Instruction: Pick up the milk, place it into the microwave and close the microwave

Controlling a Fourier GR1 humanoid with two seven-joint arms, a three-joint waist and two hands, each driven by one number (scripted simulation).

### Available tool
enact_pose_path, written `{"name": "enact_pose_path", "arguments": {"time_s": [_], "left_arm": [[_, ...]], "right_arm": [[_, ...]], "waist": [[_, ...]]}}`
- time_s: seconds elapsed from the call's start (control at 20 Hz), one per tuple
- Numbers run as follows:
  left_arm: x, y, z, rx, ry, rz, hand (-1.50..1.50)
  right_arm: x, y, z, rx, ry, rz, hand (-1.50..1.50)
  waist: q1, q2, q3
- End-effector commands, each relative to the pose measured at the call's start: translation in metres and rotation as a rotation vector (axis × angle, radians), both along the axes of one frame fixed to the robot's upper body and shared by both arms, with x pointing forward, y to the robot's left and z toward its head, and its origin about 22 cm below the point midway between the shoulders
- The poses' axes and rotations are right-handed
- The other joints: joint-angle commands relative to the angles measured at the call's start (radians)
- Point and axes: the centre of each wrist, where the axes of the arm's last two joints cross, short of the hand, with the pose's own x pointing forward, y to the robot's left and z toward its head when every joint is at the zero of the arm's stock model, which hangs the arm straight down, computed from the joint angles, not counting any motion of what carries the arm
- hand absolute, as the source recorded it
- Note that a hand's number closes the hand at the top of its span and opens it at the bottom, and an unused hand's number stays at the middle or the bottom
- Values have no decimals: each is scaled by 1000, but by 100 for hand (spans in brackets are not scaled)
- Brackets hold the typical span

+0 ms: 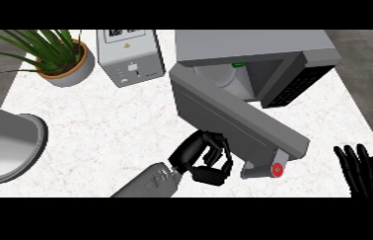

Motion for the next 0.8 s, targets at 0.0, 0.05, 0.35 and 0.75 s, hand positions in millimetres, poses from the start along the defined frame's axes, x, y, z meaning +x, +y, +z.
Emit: {"name": "enact_pose_path", "arguments": {"time_s": [0.0,0.05,0.35,0.75], "left_arm": [[-1,-10,0,-61,6,1,150],[-1,-15,6,-60,-7,33,150],[0,-29,26,-161,-38,102,150],[24,-35,49,-213,-48,333,150]], "right_arm": [[-3,10,20,19,-3,50,-150],[1,10,21,18,-21,83,-150],[-1,3,38,-21,-20,134,-150],[7,-8,63,-103,-54,145,-150]], "waist": [[-26,8,-2],[-35,8,-2],[-72,10,-2],[-108,21,-1]]}}
